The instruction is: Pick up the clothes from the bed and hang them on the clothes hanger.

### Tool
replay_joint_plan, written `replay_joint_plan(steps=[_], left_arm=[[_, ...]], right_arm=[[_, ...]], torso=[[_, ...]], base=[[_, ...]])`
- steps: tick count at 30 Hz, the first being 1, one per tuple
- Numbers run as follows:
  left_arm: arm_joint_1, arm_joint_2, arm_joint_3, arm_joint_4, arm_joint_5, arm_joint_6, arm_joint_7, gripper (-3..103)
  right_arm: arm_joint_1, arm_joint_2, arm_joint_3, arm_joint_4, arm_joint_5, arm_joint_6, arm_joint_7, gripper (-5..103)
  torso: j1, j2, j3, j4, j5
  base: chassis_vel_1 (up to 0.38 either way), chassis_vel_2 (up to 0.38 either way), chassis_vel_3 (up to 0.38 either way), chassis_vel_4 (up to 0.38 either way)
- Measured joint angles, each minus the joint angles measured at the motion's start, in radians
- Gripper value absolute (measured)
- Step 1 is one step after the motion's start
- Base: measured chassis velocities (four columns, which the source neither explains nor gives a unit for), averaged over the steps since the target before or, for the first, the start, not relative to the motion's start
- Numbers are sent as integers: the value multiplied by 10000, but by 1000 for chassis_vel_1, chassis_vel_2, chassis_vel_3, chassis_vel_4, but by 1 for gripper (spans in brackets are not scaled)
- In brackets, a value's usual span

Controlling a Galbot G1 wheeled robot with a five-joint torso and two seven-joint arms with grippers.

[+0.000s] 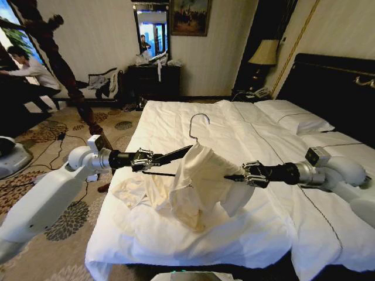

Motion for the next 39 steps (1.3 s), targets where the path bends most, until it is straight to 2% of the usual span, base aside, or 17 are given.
replay_joint_plan(steps=[10, 13, 15, 17, 18, 22, 24, 27, 28, 31, 32, 33, 34, 36, 37, 38, 39], left_arm=[[-14, 40, -2, 26, -42, -170, -147, 15], [-13, 15, -4, 53, -54, -221, -245, 31], [-13, 13, -3, 57, -55, -229, -256, 31], [-7, 13, -4, 62, -58, -240, -269, 42], [-7, 13, -4, 62, -58, -240, -269, 42], [14, 14, -4, 62, -73, -267, -279, 64], [18, 14, -11, 52, -90, -278, -286, 64], [44, -27, -144, 22, -211, -329, -335, 80], [44, -27, -144, 22, -211, -329, -335, 80], [108, -90, -520, -74, -839, -450, -484, 90], [129, -102, -772, -125, -1469, -525, -650, 95], [129, -102, -772, -125, -1469, -525, -650, 95], [138, -124, -1099, -148, -2247, -570, -967, 98], [123, -156, -1503, -70, -3053, -611, -1448, 100], [96, -182, -1796, 104, -3386, -636, -1963, 100], [68, -196, -2058, 391, -3440, -697, -2675, 100], [68, -196, -2058, 391, -3440, -697, -2675, 100]], right_arm=[[21, 4, -17, -11, 162, 24, -108, 22], [40, -4, -18, -7, 246, 38, -139, 22], [40, -4, -19, -10, 251, 39, -139, 22], [36, 5, -19, -23, 252, 43, -144, 22], [36, 5, -19, -23, 252, 43, -144, 22], [25, 41, -19, -35, 232, 45, -149, 22], [24, 53, -19, -37, 227, 46, -150, 22], [13, 89, -19, -61, 185, 53, -151, 22], [13, 89, -19, -61, 185, 53, -151, 22], [-11, 162, -13, -117, 105, 81, -151, 22], [-26, 197, -1, -152, 73, 91, -156, 22], [-26, 197, -1, -152, 73, 91, -156, 22], [-35, 241, 7, -179, 31, 104, -169, 22], [-36, 291, 8, -198, -4, 129, -184, 22], [-24, 328, 8, -197, -15, 152, -199, 22], [7, 366, 9, -164, -20, 172, -209, 22], [7, 366, 9, -164, -20, 172, -209, 22]], torso=[[0, 0, 0, 0, 0], [0, 0, 0, 0, 0], [0, 0, 0, 0, 0], [0, 0, 0, 0, 0], [0, 0, 0, 0, 0], [0, 0, 0, 0, 0], [0, 0, 0, 0, 0], [0, 0, 0, 0, 0], [0, 0, 0, 0, 0], [0, 0, 0, 0, 0], [0, 0, 0, 0, 0], [0, 0, 0, 0, 0], [0, 0, 0, 0, 0], [0, 1, -1, 0, 0], [-1, 0, -1, 0, 3], [-1, 0, -1, -1, 3], [-1, 0, -1, -1, 3]], base=[[0, 0, 0, 0], [0, 0, 0, 0], [0, 0, 0, 0], [0, 0, 0, 0], [0, 0, 0, 0], [0, 0, 0, 0], [0, 0, 0, 0], [0, 0, 0, 0], [0, 0, 0, 0], [0, 0, 0, 0], [0, 0, 0, 0], [0, 0, 0, 0], [0, 0, 0, 0], [0, 0, 0, 0], [0, 0, 0, 0], [0, 0, 0, 0], [0, 0, 0, 0]])
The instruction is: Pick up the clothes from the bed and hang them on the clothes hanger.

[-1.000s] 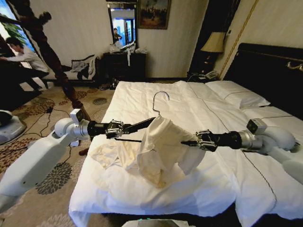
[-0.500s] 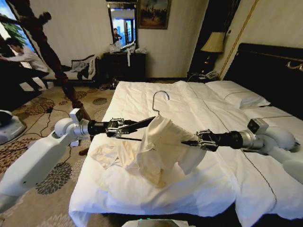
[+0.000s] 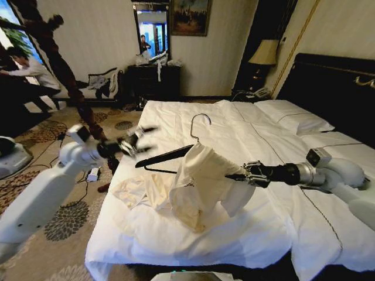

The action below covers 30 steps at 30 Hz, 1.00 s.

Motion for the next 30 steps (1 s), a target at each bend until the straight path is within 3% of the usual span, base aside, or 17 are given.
replay_joint_plan(steps=[3, 4, 5, 6, 8, 10, 13, 16, 17, 19, 22, 23, 24, 26, 27, 30], left_arm=[[-20, 38, -307, 640, 841, -171, -2602, 100], [-21, 117, -343, 767, 1493, -107, -4278, 100], [-17, 168, -315, 800, 1755, -98, -5228, 100], [-17, 168, -315, 800, 1755, -98, -5228, 100], [203, 225, -211, 829, 2288, -128, -7050, 100], [912, 192, -135, 622, 3106, -364, -7812, 100], [1885, 48, -146, 257, 3770, -871, -7995, 100], [4476, -422, -237, -778, 4366, -2018, -8002, 100], [4476, -422, -237, -778, 4366, -2018, -8002, 100], [5811, -710, -270, -1271, 4670, -2734, -7790, 100], [7634, -1045, -472, -1795, 5525, -3565, -6726, 100], [7634, -1045, -472, -1795, 5525, -3565, -6726, 100], [8025, -1103, -567, -1862, 5814, -3776, -6330, 100], [9015, -1184, -865, -2032, 6609, -4319, -4936, 100], [9015, -1184, -865, -2032, 6609, -4319, -4936, 100], [9561, -1270, -1165, -2069, 7056, -4548, -4029, 100]], right_arm=[[76, 47, 77, 319, 16, 38, 18, 22], [97, 46, 139, 533, 47, 45, 70, 22], [106, 40, 167, 657, 66, 50, 110, 22], [106, 40, 167, 657, 66, 50, 110, 22], [149, 24, 233, 931, 143, 64, 227, 22], [223, 33, 306, 1169, 267, 85, 392, 22], [217, 53, 424, 1282, 352, 121, 501, 22], [159, 127, 552, 1277, 387, 193, 689, 22], [159, 127, 552, 1277, 387, 193, 689, 22], [109, 236, 558, 1196, 309, 233, 765, 22], [48, 400, 542, 1088, 128, 269, 795, 22], [48, 400, 542, 1088, 128, 269, 795, 22], [46, 425, 529, 1070, 96, 273, 796, 22], [46, 462, 508, 1028, 34, 295, 796, 22], [46, 462, 508, 1028, 34, 295, 796, 22], [63, 475, 507, 986, -31, 310, 793, 22]], torso=[[1, 0, 2, 1, -7], [2, -1, 2, 2, -10], [1, -1, 1, 3, -8], [1, -1, 1, 3, -8], [1, 0, 0, 2, -1], [1, 0, 1, -1, -5], [2, 0, 1, -1, -3], [0, 0, 1, 5, -10], [0, 0, 1, 5, -10], [0, 0, 0, 3, -3], [0, 0, 0, 0, 0], [0, 0, 0, 0, 0], [0, 0, 0, 2, 1], [-1, 0, 0, 4, -1], [-1, 0, 0, 4, -1], [-1, 0, -1, 0, -1]], base=[[0, 0, 0, 0], [0, 0, 0, 0], [0, 0, 0, 0], [0, 0, 0, 0], [0, 0, 0, 0], [0, 0, 0, 0], [0, 0, 0, 0], [0, 0, 0, 0], [0, 0, 0, 0], [0, 0, 0, 0], [0, 0, 0, 0], [0, 0, 0, 0], [0, 0, 0, 0], [0, 0, 0, 0], [0, 0, 0, 0], [0, 0, 0, 0]])
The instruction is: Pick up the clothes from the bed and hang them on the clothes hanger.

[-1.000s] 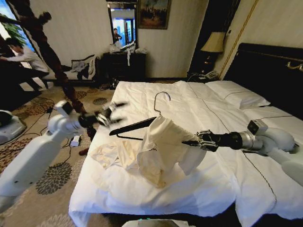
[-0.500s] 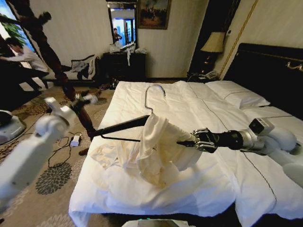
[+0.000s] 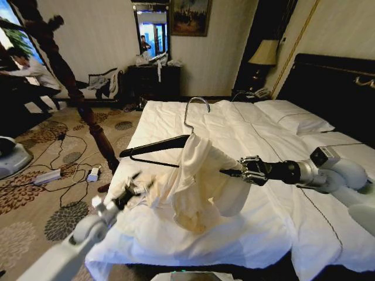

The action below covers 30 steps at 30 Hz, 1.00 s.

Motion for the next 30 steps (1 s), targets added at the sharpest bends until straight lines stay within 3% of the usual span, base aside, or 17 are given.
replay_joint_plan(steps=[5, 11, 12, 13, 16, 17, 20, 24, 26, 28, 30], left_arm=[[475, -201, -215, 5, 177, 34, 337, 100], [364, -532, -129, 394, -585, 382, 77, 100], [334, -611, -213, 673, -962, 510, 554, 100], [334, -611, -213, 673, -962, 510, 554, 100], [416, -649, -588, 1393, -1207, 843, 2595, 100], [416, -649, -588, 1393, -1207, 843, 2595, 100], [322, -693, -750, 1901, -997, 965, 3336, 99], [24, -813, -606, 1992, -893, 1038, 3143, 99], [-255, -940, -333, 1787, -666, 1215, 2506, 98], [-317, -973, -270, 1733, -565, 1251, 2343, 98], [-496, -1070, -37, 1525, -187, 1344, 1808, 93]], right_arm=[[22, 8, 0, -28, -48, 36, -12, 22], [28, 9, 25, -17, -56, 116, -17, 22], [25, 14, 47, 0, -58, 139, -19, 22], [25, 14, 47, 0, -58, 139, -19, 22], [22, -12, 117, -7, -58, 165, -29, 22], [22, -12, 117, -7, -58, 165, -29, 22], [21, -72, 163, -47, -44, 195, -55, 22], [22, -98, 164, -59, -33, 226, -65, 22], [23, -113, 163, -57, -19, 237, -64, 22], [25, -118, 162, -54, -13, 239, -60, 22], [29, -132, 161, -35, 27, 244, -39, 22]], torso=[[0, 0, 0, 1, -1], [1, 0, 1, 0, -2], [1, 0, 1, -1, -3], [1, 0, 1, -1, -3], [1, 0, 2, 3, -2], [1, 0, 2, 3, -2], [2, -1, 1, 4, -3], [1, 0, 2, 1, -2], [1, 0, 2, 0, -1], [2, -1, 2, 0, -2], [2, -1, 2, 0, -1]], base=[[0, 0, 0, 0], [0, 0, 0, 0], [0, 0, 0, 0], [0, 0, 0, 0], [0, 0, 0, 0], [0, 0, 0, 0], [0, 0, 0, 0], [0, 0, 0, 0], [0, 0, 0, 0], [0, 0, 0, 0], [0, 0, 0, 0]])
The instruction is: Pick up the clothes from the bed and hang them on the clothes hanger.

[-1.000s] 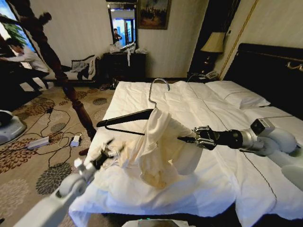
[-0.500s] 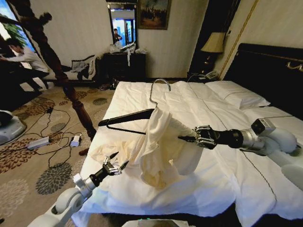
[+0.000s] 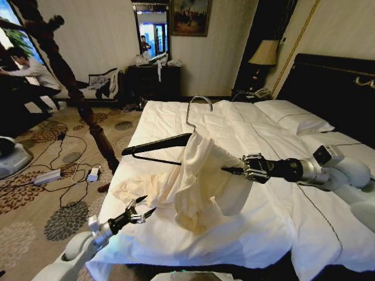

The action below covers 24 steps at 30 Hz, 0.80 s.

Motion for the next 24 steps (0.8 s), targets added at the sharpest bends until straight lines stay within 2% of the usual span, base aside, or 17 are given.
replay_joint_plan(steps=[2, 4, 6, 7, 10, 12, 13, 14, 15, 16, 17, 18, 19, 20, 21, 23, 24], left_arm=[[-39, -36, 79, -105, 125, 3, -178, 89], [-38, -116, 169, -470, 512, -198, -525, 77], [-1, -136, 164, -613, 693, -310, -625, 77], [75, -156, 139, -774, 905, -410, -743, 72], [645, -223, -81, -1411, 1757, -833, -1371, 57], [832, -247, -134, -1543, 2017, -937, -1594, 57], [1211, -326, -207, -1760, 2566, -1118, -2158, 55], [1403, -415, -213, -1849, 2879, -1223, -2561, 55], [1533, -501, -199, -1916, 3119, -1287, -2951, 60], [1533, -501, -199, -1916, 3119, -1287, -2951, 60], [1746, -688, -139, -2027, 3537, -1301, -3910, 66], [1826, -803, -103, -2062, 3766, -1301, -4391, 72], [1826, -803, -103, -2062, 3766, -1301, -4391, 72], [1869, -951, -70, -2073, 4120, -1301, -4966, 76], [1862, -1037, -49, -2055, 4326, -1317, -5227, 82], [1800, -1110, 5, -2002, 4476, -1322, -5437, 93], [1800, -1110, 5, -2002, 4476, -1322, -5437, 93]], right_arm=[[1, -7, 0, 5, 21, 1, 9, 22], [2, -15, 1, 6, 62, 3, 17, 22], [2, -14, 1, -2, 66, 4, 18, 22], [3, -14, 2, -17, 69, 4, 18, 22], [17, 25, 2, -87, 70, 5, 19, 22], [19, 33, 2, -93, 70, 6, 19, 22], [27, 52, -3, -112, 70, 10, 18, 22], [37, 65, -11, -121, 69, 13, 19, 22], [48, 71, -17, -124, 70, 14, 19, 22], [48, 71, -17, -124, 70, 14, 19, 22], [70, 79, -31, -131, 77, 15, 18, 22], [75, 81, -37, -132, 81, 17, 18, 22], [75, 81, -37, -132, 81, 17, 18, 22], [78, 81, -39, -131, 88, 17, 18, 22], [77, 80, -39, -124, 91, 19, 17, 22], [73, 76, -40, -112, 94, 22, 14, 22], [73, 76, -40, -112, 94, 22, 14, 22]], torso=[[0, 0, 0, 0, 0], [0, 0, 0, 2, 0], [0, 0, 0, 2, 0], [0, 0, 0, 1, -1], [0, -1, -1, 2, 2], [0, 0, 0, 2, 2], [-1, 0, 0, 3, 3], [0, 0, -1, 4, 1], [-1, 0, -1, 4, 0], [-1, 0, -1, 4, 0], [-1, 0, 0, 4, -1], [-1, 0, -1, 3, 1], [-1, 0, -1, 3, 1], [0, 0, -1, 3, 0], [0, 0, -1, 3, 0], [0, 0, -1, 1, -1], [0, 0, -1, 1, -1]], base=[[0, 0, 0, 0], [0, 0, 0, 0], [0, 0, 0, 0], [0, 0, 0, 0], [0, 0, 0, 0], [0, 0, 0, 0], [0, 0, 0, 0], [0, 0, 0, 0], [0, 0, 0, 0], [0, 0, 0, 0], [0, 0, 0, 0], [0, 0, 0, 0], [0, 0, 0, 0], [0, 0, 0, 0], [0, 0, 0, 0], [0, 0, 0, 0], [0, 0, 0, 0]])
